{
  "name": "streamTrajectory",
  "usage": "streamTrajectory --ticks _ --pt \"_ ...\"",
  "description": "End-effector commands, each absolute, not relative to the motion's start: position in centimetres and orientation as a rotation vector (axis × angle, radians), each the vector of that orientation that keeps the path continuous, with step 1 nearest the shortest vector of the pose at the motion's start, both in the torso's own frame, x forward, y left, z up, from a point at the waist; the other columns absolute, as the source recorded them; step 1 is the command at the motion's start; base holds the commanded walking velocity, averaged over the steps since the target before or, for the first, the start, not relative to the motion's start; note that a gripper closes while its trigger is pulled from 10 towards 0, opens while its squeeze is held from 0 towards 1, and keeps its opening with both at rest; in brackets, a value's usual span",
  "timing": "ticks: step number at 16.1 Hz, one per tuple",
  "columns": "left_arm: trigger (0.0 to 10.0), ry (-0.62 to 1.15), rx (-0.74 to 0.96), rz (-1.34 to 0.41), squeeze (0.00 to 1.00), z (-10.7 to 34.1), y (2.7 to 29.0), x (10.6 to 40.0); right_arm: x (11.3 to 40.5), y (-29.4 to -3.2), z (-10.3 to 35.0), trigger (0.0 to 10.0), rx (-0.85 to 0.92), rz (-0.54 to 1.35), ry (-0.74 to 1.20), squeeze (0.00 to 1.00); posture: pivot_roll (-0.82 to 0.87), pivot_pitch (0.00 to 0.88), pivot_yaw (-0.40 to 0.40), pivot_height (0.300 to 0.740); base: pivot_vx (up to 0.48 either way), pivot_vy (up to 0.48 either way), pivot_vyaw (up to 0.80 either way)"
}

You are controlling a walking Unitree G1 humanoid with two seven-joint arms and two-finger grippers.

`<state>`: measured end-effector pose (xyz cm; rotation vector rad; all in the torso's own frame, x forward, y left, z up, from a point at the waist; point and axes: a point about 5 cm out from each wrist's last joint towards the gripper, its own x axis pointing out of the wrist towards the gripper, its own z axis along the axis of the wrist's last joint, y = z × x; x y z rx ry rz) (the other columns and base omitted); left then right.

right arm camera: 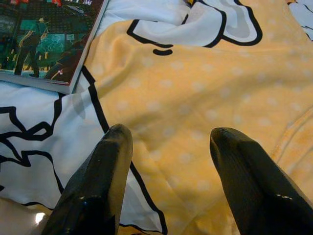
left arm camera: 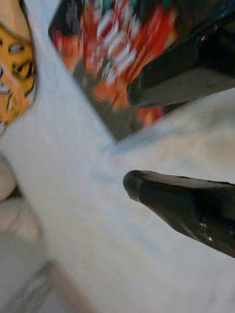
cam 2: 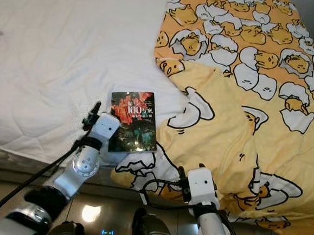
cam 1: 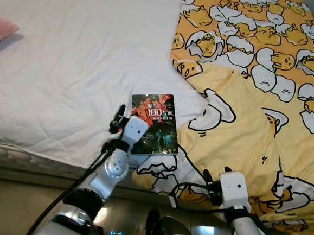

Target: Clean up the room

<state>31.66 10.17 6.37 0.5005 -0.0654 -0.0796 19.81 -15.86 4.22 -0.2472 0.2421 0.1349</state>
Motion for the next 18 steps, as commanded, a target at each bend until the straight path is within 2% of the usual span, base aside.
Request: streamTrajectory --ticks 1,6,9,10,18 --pt "10.0 0.019 0.398 -0.16 0.0 4.7 9.2 30.6 19.4 -16.5 3.7 10.0 -0.25 0.121 0.271 0.0 -0.08 0.178 -0.152 0.736 0.0 0.0 0.0" --pt "10.0 -0.007 0.309 -0.263 0.0 4.8 7.5 29.4 19.2 -16.8 3.7 10.0 -0.258 0.122 0.277 0.0 -0.09 0.189 -0.16 0.736 0.0 0.0 0.0" --pt "10.0 0.109 0.284 -0.301 0.0 3.0 7.0 28.6 19.2 -16.7 3.7 10.0 -0.259 0.126 0.28 0.0 -0.09 0.194 -0.165 0.736 0.0 0.0 0.0" --pt "10.0 0.133 0.215 -0.325 0.0 2.7 6.6 28.3 19.3 -16.7 3.7 10.0 -0.259 0.128 0.28 0.0 -0.09 0.197 -0.166 0.736 0.0 0.0 0.0" --pt "10.0 0.152 0.277 -0.216 0.0 2.4 8.1 28.9 19.2 -16.9 3.6 10.0 -0.266 0.131 0.288 0.0 -0.09 0.201 -0.173 0.736 0.0 0.0 0.0"
